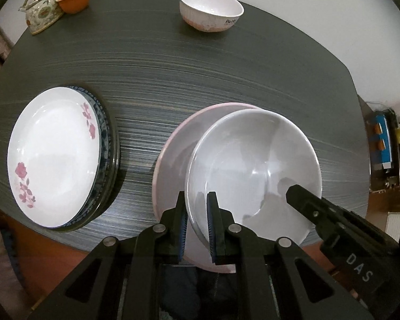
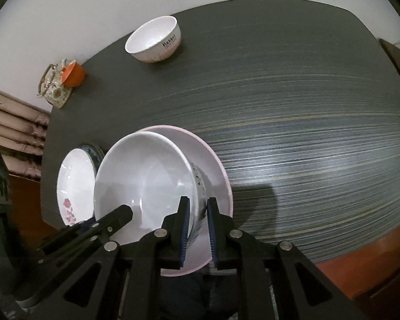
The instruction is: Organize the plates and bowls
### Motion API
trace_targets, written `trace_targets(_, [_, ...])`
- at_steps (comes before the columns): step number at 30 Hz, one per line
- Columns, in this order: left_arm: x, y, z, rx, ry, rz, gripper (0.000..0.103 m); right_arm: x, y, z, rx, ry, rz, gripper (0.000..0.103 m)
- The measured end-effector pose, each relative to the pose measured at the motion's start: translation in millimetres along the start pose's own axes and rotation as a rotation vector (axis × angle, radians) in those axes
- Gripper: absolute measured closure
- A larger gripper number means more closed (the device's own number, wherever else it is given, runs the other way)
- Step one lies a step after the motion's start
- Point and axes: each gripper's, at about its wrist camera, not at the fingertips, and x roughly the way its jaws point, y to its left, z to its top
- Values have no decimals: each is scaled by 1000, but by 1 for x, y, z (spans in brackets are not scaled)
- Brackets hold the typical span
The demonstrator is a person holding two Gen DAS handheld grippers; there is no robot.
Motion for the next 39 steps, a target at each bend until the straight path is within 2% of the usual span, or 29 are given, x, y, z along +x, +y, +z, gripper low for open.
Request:
trace_targets(20, [12,-9,3,4,32,14,93,8,-2,1,-11,-4,-29,89])
trace_targets(31, [16,-8,5,-4,43,23,89,12,3,3,-33,-7,-39,88])
trace_targets(39, [16,-10,7,0,60,9,76,13,6,6,-45,-15,-51,86])
